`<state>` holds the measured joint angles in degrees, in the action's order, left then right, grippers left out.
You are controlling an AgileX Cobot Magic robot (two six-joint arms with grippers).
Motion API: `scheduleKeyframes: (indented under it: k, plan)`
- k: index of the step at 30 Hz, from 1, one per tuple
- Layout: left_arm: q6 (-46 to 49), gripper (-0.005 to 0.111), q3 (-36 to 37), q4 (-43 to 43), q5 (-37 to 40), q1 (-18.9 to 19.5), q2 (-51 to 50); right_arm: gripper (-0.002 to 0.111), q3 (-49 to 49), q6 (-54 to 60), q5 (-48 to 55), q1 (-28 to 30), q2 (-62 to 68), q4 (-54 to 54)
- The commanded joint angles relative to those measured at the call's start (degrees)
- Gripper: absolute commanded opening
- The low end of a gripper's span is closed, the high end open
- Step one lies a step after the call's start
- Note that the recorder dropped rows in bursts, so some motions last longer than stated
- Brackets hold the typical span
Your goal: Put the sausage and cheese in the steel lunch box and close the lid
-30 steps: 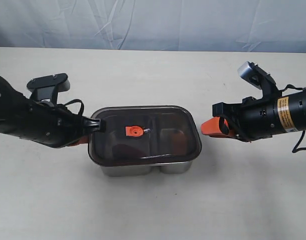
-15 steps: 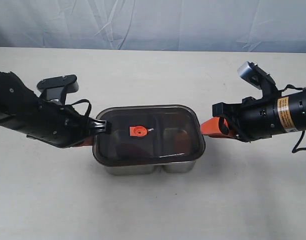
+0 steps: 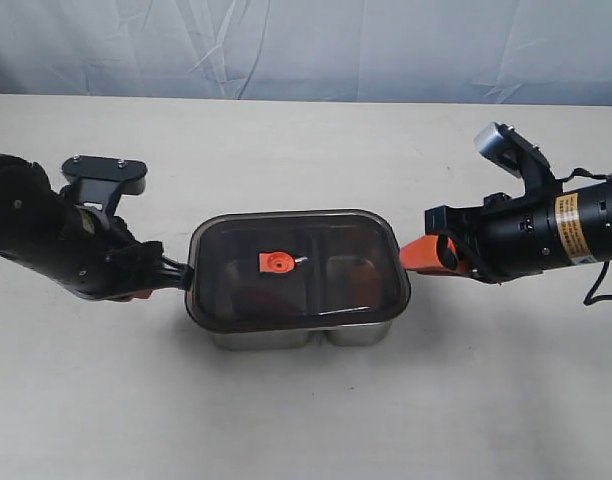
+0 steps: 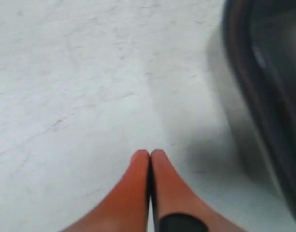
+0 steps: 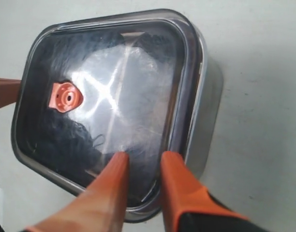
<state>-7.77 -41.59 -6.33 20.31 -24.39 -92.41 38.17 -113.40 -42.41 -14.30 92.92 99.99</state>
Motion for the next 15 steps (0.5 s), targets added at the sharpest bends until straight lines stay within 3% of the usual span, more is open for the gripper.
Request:
scheduleKeyframes:
  k: [1,2,3,8,12,15]
  plan:
    - [-8.12,0.000,-0.34,8.43,2.51,0.84,4.91,0.015,0.54,3.74,-3.93,-1.47,-0.85,-0.04]
    - [-7.98,0.000,-0.34,7.78,2.12,0.46,6.20,0.011,0.66,4.40,-4.03,-2.48,-0.85,-0.04]
    - [-7.38,0.000,-0.34,5.92,0.90,-0.55,9.72,-0.001,0.65,4.63,-3.02,-5.21,-0.85,-0.04]
    - [-6.82,0.000,-0.34,1.49,-1.23,-4.29,16.49,-0.001,1.55,4.45,5.55,-11.79,-0.28,-0.04]
    - [-6.55,0.000,-0.09,-2.85,-7.90,-13.57,13.61,-0.001,1.55,3.21,7.63,-12.06,2.51,-0.04]
    - [-6.55,0.000,-0.09,-2.62,-8.47,-17.62,11.27,-0.001,1.55,2.60,7.56,-12.06,5.45,-0.04]
